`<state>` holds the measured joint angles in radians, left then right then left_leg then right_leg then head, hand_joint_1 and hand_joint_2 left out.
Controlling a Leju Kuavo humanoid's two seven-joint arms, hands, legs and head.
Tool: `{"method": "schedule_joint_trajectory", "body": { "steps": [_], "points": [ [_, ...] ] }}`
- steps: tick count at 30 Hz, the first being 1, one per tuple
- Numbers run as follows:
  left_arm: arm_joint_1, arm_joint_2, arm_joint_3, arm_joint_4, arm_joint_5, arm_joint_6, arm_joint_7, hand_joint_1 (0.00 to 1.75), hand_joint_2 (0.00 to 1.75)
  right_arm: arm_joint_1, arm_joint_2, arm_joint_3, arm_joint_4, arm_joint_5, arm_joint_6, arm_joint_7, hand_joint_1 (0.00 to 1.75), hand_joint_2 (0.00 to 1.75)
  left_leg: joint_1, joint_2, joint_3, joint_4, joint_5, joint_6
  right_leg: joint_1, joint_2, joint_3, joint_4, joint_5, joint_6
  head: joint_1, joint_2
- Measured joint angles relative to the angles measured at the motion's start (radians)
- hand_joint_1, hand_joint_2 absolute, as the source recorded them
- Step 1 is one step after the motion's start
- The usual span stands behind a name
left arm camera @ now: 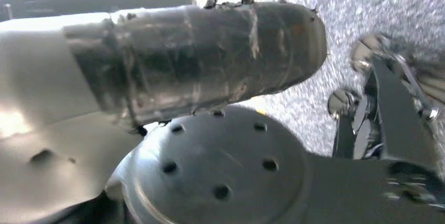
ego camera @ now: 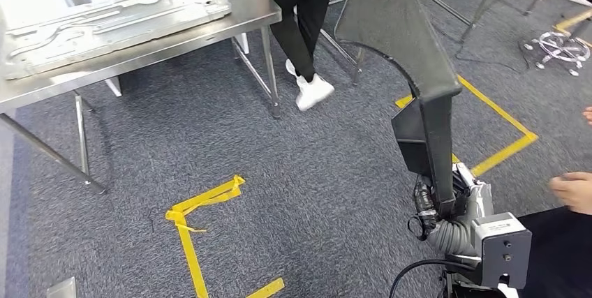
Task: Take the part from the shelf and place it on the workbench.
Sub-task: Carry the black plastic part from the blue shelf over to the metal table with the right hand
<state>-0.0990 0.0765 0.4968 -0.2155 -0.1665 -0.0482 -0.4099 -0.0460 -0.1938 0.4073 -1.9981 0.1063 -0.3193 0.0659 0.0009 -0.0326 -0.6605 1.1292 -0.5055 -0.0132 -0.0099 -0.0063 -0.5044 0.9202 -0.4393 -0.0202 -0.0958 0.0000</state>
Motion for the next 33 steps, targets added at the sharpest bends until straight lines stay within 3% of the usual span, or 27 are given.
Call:
{"method": "schedule_joint_trajectory", "body": {
  "steps": [2,3,4,6,8,9,11,13,15,17,18,19,20,22,24,26,27,28,30,31,33],
  "points": [
    [-0.001,0.002,0.0,0.0,0.0,-0.001,0.001,0.0,0.0,0.001,0.0,0.001,0.0,-0.001,0.0,0.0,1.75,1.75,0.008,0.021,-0.054,0.108,-0.032,-0.009,0.0,-0.03,0.0,0.002,-0.003,0.001,-0.001,0.0],
    [0.0,0.003,0.0,0.0,0.0,-0.001,0.001,0.0,0.0,0.002,0.0,0.002,0.0,-0.002,0.0,0.0,1.75,1.75,0.011,0.026,-0.056,0.11,-0.022,-0.014,0.0,-0.044,0.001,0.004,-0.006,0.002,-0.001,0.0],
    [0.0,0.005,0.0,0.0,0.0,0.0,0.002,0.0,0.0,0.002,0.0,0.003,0.0,-0.002,0.0,0.0,1.75,1.75,0.014,0.033,-0.036,0.072,0.005,-0.017,-0.001,-0.058,0.003,0.006,-0.01,0.005,-0.001,0.0],
    [0.0,0.007,0.0,0.0,0.0,0.001,0.002,0.0,0.0,0.001,0.0,0.003,0.0,-0.003,0.0,0.0,1.75,1.75,0.015,0.07,0.041,-0.069,0.065,-0.019,-0.001,-0.081,0.008,0.013,-0.02,0.014,-0.002,0.0],
    [-0.003,0.008,0.0,0.0,0.0,0.001,0.003,0.0,0.0,0.0,0.0,0.003,-0.001,-0.005,0.0,0.001,1.75,1.75,0.011,0.095,0.087,-0.157,0.089,-0.008,0.003,-0.101,0.013,0.019,-0.029,0.026,0.001,0.0],
    [-0.005,0.007,0.0,0.0,0.0,0.0,0.003,0.0,0.0,-0.001,0.0,0.004,-0.001,-0.007,0.0,0.001,1.75,1.75,0.008,0.094,0.089,-0.167,0.087,0.0,0.005,-0.11,0.014,0.02,-0.033,0.033,0.003,0.0],
    [-0.004,0.007,0.0,0.0,0.0,0.0,0.005,0.0,0.0,-0.002,0.0,0.004,-0.001,-0.011,0.001,0.002,1.75,1.75,0.008,0.066,0.086,-0.167,0.089,0.016,0.002,-0.124,0.018,0.021,-0.039,0.045,0.006,0.0],
    [-0.004,0.006,0.0,0.0,0.0,0.0,0.006,0.0,0.0,-0.004,-0.001,0.004,-0.001,-0.013,0.003,0.002,1.75,1.75,0.012,0.042,0.086,-0.17,0.094,0.028,-0.001,-0.084,0.003,0.063,-0.072,0.057,0.008,0.0],
    [-0.006,0.004,0.0,0.0,-0.001,0.0,0.006,0.0,0.0,-0.005,-0.001,0.003,-0.002,-0.016,0.005,0.002,1.75,1.75,0.013,0.019,0.082,-0.17,0.099,0.035,-0.002,-0.022,-0.057,0.192,-0.14,0.061,0.01,0.0],
    [-0.007,0.004,0.0,0.0,-0.001,0.0,0.006,0.0,0.0,-0.002,-0.002,0.003,-0.002,-0.018,0.005,0.003,1.75,1.75,0.01,-0.009,0.077,-0.17,0.102,0.04,-0.001,0.0,-0.126,0.322,-0.184,0.059,0.01,0.0],
    [-0.006,0.003,0.0,0.0,-0.001,0.0,0.006,0.0,0.0,-0.001,-0.002,0.003,-0.001,-0.019,0.005,0.003,1.75,1.75,0.009,-0.023,0.075,-0.169,0.103,0.041,-0.001,0.002,-0.139,0.339,-0.178,0.055,0.01,0.0],
    [-0.006,0.003,0.0,0.0,-0.002,0.0,0.006,0.0,0.0,-0.001,-0.003,0.003,-0.001,-0.02,0.005,0.003,1.75,1.75,0.007,-0.039,0.075,-0.169,0.105,0.041,0.0,0.006,-0.132,0.312,-0.151,0.048,0.01,0.0],
    [-0.005,0.002,0.0,0.0,-0.002,0.0,0.006,0.0,0.0,-0.002,-0.003,0.003,0.0,-0.021,0.005,0.003,1.75,1.75,0.005,-0.054,0.075,-0.169,0.106,0.04,0.001,0.016,-0.106,0.25,-0.112,0.04,0.01,0.0],
    [-0.006,0.0,0.0,0.0,-0.004,-0.001,0.006,0.0,0.0,-0.004,-0.004,0.003,0.0,-0.022,0.007,0.003,1.75,1.75,0.003,-0.083,0.073,-0.168,0.11,0.035,0.002,0.062,-0.044,0.104,-0.045,0.022,0.01,0.0],
    [-0.006,-0.002,0.0,0.0,-0.006,-0.001,0.007,0.0,0.0,-0.007,-0.004,0.003,0.0,-0.024,0.008,0.003,1.75,1.75,0.006,-0.105,0.065,-0.168,0.116,0.026,0.006,0.086,-0.018,0.039,-0.026,0.016,0.01,0.0],
    [-0.003,0.001,0.0,0.0,-0.007,-0.001,0.007,0.0,0.0,-0.009,-0.004,0.003,0.0,-0.028,0.009,0.003,1.75,1.75,0.008,-0.127,0.061,-0.171,0.122,0.012,0.006,0.062,-0.013,0.029,-0.021,0.016,0.012,0.0],
    [-0.002,0.004,0.0,0.0,-0.007,0.0,0.008,0.0,0.0,-0.009,-0.004,0.003,0.0,-0.03,0.009,0.003,1.75,1.75,0.007,-0.117,0.058,-0.167,0.117,0.007,0.004,0.05,-0.008,0.021,-0.017,0.012,0.011,0.0],
    [-0.001,0.007,0.0,0.0,-0.008,0.0,0.009,0.0,0.0,-0.01,-0.003,0.003,0.0,-0.032,0.01,0.003,1.75,1.75,0.005,-0.092,0.048,-0.146,0.101,0.001,0.002,0.035,-0.003,0.012,-0.011,0.007,0.008,0.0],
    [-0.001,0.01,0.0,0.0,-0.009,0.0,0.011,0.0,0.0,-0.011,-0.001,0.003,0.002,-0.034,0.01,0.003,1.75,1.75,0.004,-0.018,0.002,-0.04,0.035,-0.007,0.001,0.006,0.003,0.002,-0.004,0.001,0.0,0.0],
    [-0.002,0.012,0.0,0.0,-0.01,0.0,0.012,0.0,0.0,-0.01,-0.001,0.002,0.003,-0.036,0.011,0.002,1.75,1.75,0.007,0.005,-0.029,0.031,0.0,-0.012,0.002,-0.009,0.003,0.002,-0.004,0.0,-0.003,0.0],
    [-0.002,0.016,0.0,0.0,-0.012,0.0,0.015,0.0,0.0,-0.007,0.0,0.002,0.008,-0.039,0.014,0.002,1.75,1.75,0.013,0.023,-0.062,0.115,-0.026,-0.019,0.003,-0.04,0.002,0.004,-0.005,0.0,-0.003,0.0]
  ]
}}
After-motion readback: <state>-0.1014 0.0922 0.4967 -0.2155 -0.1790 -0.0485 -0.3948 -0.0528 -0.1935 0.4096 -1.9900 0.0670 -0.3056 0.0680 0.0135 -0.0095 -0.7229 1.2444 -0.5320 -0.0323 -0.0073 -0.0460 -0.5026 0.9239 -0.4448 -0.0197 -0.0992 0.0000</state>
